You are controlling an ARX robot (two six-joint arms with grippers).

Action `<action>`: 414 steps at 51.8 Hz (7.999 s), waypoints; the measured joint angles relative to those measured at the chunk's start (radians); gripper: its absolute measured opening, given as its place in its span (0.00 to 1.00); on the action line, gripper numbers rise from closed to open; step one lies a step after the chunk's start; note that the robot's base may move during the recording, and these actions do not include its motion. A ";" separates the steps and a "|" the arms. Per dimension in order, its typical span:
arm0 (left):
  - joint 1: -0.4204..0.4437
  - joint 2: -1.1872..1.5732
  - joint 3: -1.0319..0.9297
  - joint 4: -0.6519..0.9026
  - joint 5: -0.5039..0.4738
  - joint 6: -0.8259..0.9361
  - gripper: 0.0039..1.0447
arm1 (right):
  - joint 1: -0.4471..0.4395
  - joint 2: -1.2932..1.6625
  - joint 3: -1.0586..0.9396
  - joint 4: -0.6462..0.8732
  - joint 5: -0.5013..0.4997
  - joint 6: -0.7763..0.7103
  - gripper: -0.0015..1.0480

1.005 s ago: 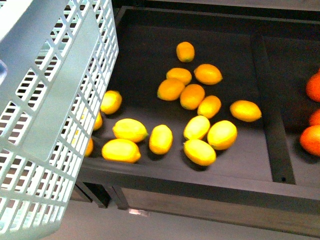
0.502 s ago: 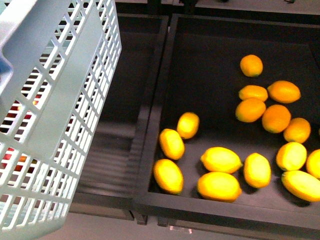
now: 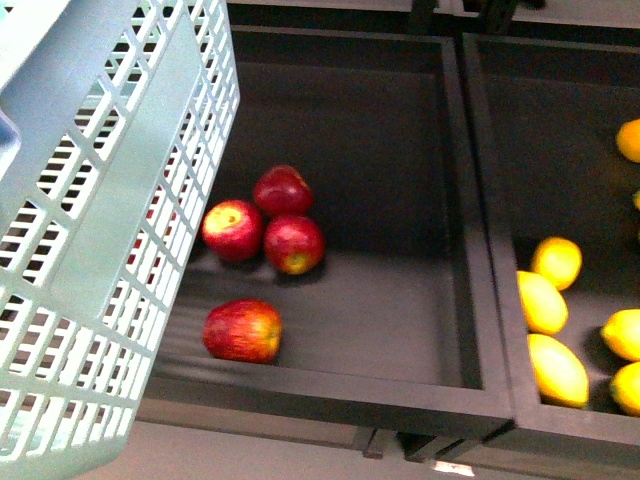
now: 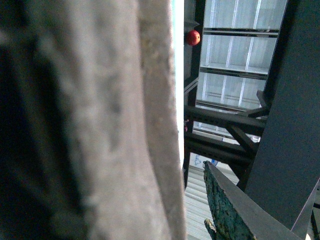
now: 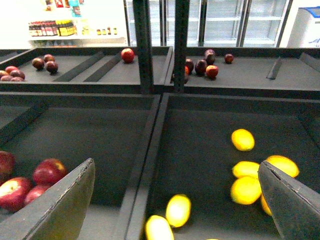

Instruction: Pick lemon and mango into basket

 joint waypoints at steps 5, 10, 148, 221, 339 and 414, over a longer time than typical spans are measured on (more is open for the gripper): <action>0.000 0.000 0.000 0.000 0.002 0.000 0.27 | 0.000 0.000 0.000 0.000 -0.001 0.000 0.92; 0.000 0.000 0.000 0.000 0.002 -0.001 0.27 | 0.000 0.000 0.000 0.000 -0.002 0.000 0.92; -0.557 0.858 0.857 -0.119 0.267 0.623 0.26 | -0.135 0.223 0.122 -0.239 -0.016 0.333 0.92; -0.557 0.856 0.857 -0.119 0.269 0.624 0.26 | -0.636 2.280 1.006 0.281 0.077 0.708 0.92; -0.557 0.856 0.857 -0.119 0.272 0.624 0.26 | -0.596 2.560 1.363 0.194 0.061 0.601 0.60; -0.557 0.856 0.857 -0.119 0.269 0.625 0.26 | 0.105 1.444 0.913 0.348 -0.145 0.116 0.58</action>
